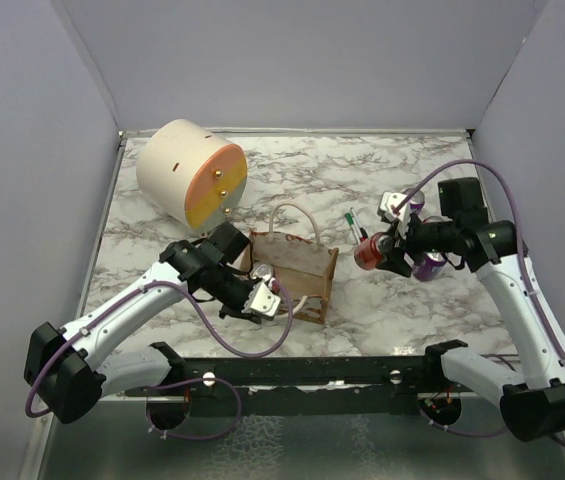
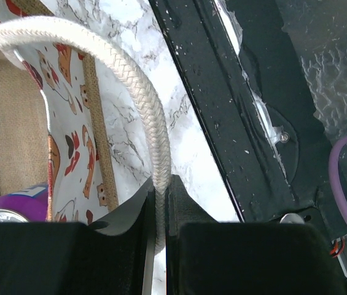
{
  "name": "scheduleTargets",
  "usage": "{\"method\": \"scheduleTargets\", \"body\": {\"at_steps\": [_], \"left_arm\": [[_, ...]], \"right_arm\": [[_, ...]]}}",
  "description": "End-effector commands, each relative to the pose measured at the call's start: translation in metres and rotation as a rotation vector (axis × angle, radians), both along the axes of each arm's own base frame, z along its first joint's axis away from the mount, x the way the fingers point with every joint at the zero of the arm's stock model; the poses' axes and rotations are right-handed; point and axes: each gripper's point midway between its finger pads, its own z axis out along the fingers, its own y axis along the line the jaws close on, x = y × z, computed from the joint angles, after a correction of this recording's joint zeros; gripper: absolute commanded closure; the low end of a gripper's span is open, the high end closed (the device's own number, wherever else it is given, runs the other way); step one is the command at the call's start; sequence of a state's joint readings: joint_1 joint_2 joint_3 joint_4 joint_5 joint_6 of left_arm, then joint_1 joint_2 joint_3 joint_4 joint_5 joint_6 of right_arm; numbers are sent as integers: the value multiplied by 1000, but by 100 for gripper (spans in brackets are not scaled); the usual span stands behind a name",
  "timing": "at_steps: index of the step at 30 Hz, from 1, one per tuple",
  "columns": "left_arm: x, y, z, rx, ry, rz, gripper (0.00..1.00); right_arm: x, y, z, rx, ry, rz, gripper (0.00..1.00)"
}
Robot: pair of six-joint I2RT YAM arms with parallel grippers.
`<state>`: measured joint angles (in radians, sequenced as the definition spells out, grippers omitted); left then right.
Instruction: Place the beverage into the canvas bag
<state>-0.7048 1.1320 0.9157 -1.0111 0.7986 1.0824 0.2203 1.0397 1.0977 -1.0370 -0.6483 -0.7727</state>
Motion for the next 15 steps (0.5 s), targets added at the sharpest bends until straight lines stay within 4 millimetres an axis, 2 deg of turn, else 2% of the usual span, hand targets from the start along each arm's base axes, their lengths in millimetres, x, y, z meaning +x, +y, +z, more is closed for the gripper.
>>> {"method": "scheduleTargets", "body": {"at_steps": [1, 3, 6, 12, 15], "left_arm": [[2, 9, -8, 17, -42, -17, 95], [2, 12, -13, 37, -48, -21, 95], [2, 16, -17, 54, -49, -23, 95], [-2, 23, -26, 37, -28, -25, 94], [-2, 27, -31, 39, -24, -9, 94]], "right_arm": [[-4, 32, 68, 200, -90, 120, 99], [-3, 45, 88, 263, -110, 180, 99], [0, 69, 100, 305, -110, 258, 99], [4, 119, 98, 337, -79, 392, 99], [8, 143, 88, 313, -72, 426, 99]]}}
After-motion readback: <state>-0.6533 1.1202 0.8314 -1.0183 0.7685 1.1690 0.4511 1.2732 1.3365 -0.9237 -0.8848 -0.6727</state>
